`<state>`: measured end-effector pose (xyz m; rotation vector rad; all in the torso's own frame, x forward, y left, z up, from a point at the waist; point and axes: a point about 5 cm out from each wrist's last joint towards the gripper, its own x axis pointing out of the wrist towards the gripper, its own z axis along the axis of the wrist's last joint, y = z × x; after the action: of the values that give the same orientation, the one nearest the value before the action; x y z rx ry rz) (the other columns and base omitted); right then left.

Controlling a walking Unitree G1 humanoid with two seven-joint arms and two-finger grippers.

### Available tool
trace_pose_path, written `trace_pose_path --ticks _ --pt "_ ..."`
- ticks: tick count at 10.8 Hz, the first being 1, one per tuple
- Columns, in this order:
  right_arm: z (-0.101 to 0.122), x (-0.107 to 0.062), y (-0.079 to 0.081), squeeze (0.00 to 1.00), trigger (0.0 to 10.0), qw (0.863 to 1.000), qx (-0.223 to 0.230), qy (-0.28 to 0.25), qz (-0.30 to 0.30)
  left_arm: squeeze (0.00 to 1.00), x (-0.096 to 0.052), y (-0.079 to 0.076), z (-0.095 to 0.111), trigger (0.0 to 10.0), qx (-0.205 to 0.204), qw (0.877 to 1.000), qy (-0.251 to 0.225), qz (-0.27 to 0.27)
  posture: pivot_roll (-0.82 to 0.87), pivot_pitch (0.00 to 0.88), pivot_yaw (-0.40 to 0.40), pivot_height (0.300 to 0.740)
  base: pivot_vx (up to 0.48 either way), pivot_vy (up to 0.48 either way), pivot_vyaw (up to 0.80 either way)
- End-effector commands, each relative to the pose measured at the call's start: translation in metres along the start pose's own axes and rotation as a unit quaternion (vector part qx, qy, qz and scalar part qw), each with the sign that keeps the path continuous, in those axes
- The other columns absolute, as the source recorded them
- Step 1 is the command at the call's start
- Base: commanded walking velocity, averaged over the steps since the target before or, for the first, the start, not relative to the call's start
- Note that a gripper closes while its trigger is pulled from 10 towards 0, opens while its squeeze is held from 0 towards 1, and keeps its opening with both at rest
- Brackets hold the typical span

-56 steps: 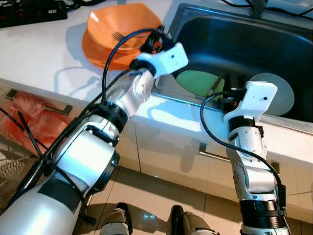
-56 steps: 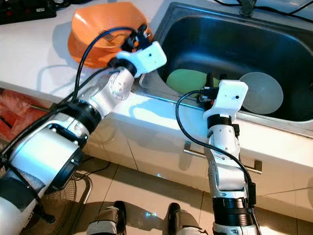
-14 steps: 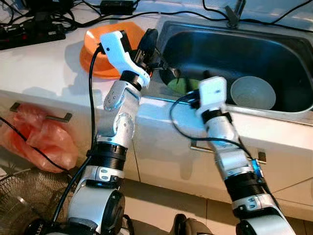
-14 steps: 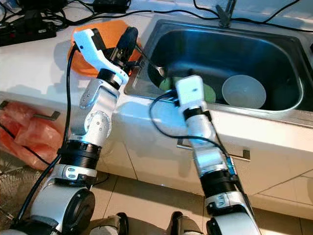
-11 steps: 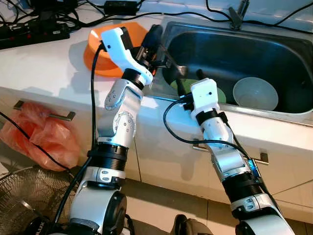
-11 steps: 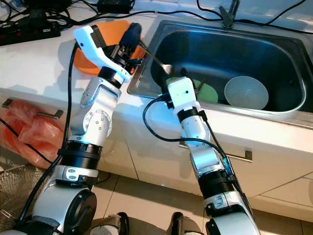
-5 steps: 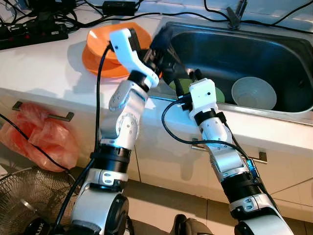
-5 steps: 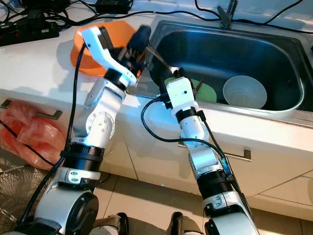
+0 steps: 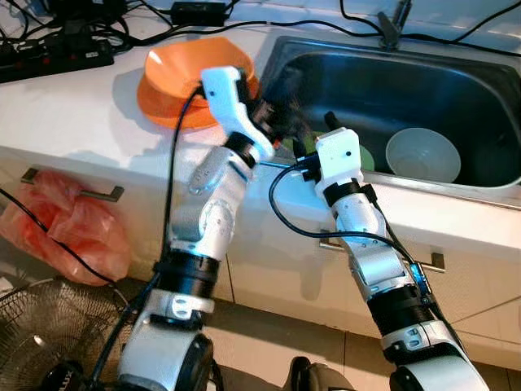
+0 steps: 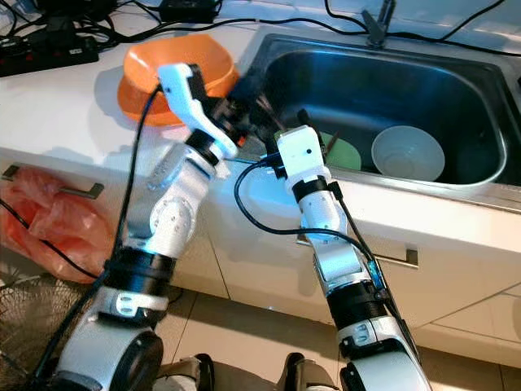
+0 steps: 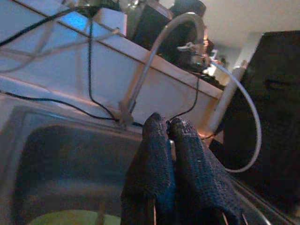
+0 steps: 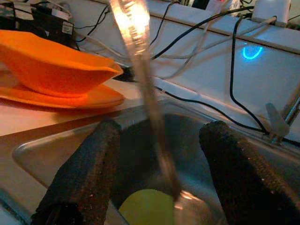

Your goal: Kitchen organization

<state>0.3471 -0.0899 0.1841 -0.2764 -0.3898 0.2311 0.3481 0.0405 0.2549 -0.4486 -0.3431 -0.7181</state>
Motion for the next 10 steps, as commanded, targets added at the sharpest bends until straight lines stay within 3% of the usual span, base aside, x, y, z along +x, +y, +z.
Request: trace_pose_path --ticks 1,4,5,10 --pt "-0.0003 0.0008 0.0007 0.0 10.0 1.0 0.003 -0.001 -0.001 0.0 0.0021 -0.011 -0.0002 10.0 0.003 1.0 0.005 -0.03 0.01 0.12 0.016 0.74 0.0 0.0 0.0" --pt "-0.0015 0.0012 0.0013 0.0 10.0 1.0 0.003 0.002 0.002 0.0 0.002 -0.0161 0.0014 10.0 0.002 0.999 0.006 -0.045 0.02 0.123 0.013 0.74 0.0 0.0 0.0" --pt "-0.0018 0.0012 0.0012 0.0 0.0 1.0 0.003 0.003 0.002 0.0 0.0014 -0.0153 0.0031 10.0 0.006 0.999 0.006 -0.044 0.02 0.124 0.012 0.74 0.0 0.0 0.0" --pt "-0.0039 0.0011 -0.0012 0.0 0.0 1.0 0.003 0.007 -0.004 0.0 -0.001 -0.0081 0.0059 10.0 0.032 0.999 0.009 -0.029 0.02 0.124 0.005 0.74 0.0 0.0 0.0"
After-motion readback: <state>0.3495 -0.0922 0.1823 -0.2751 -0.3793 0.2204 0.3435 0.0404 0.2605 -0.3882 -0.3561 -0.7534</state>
